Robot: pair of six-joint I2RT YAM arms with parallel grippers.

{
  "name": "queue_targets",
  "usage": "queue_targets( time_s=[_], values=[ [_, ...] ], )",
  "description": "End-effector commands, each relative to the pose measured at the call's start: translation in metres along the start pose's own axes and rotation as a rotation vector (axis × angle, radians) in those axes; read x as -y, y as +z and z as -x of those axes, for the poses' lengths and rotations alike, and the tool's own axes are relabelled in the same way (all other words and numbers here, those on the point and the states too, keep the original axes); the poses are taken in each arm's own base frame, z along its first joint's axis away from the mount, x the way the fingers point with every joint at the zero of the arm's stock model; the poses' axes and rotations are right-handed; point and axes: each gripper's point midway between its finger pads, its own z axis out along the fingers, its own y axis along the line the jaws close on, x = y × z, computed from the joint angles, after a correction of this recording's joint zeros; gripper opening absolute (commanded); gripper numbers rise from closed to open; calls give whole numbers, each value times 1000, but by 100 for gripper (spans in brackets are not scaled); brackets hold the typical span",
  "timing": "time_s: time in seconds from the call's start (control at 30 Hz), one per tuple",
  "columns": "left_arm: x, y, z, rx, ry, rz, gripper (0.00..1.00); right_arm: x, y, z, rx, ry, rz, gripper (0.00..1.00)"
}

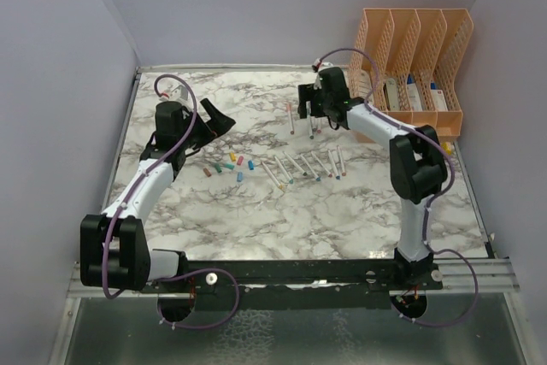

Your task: Open the pen caps

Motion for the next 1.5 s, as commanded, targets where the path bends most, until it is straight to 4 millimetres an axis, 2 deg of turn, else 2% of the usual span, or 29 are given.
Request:
queue_targets(
  time_s=[0.0,0.13,0.33,0.57,0.8,1.2,1.27,1.37,1.47],
  values=[
    [14,-8,5,20,8,-68,99,-33,26,-12,-63,-73,38,78],
    [12,-8,1,9,9,-62,99,-49,43,-14,-60,-96,31,78],
    [8,-8,-6,-8,6,-60,99,-63,63,-32,-96,-133,9,76],
    [5,-9,-11,-14,11,-57,99,-66,75,-50,-119,-143,-31,73],
    [1,-9,-13,-12,12,-48,99,-63,82,-64,-157,-149,-55,66],
    [1,-9,-13,-2,9,-58,99,-56,74,-99,-257,-131,-70,30],
    [2,-10,-13,2,10,-60,99,-55,71,-103,-268,-124,-71,22],
    [4,-10,-12,-1,3,-69,99,-55,65,-106,-275,-115,-65,4],
    [9,-8,-13,-10,-23,-94,99,-58,57,-100,-253,-112,-45,1]
  ],
)
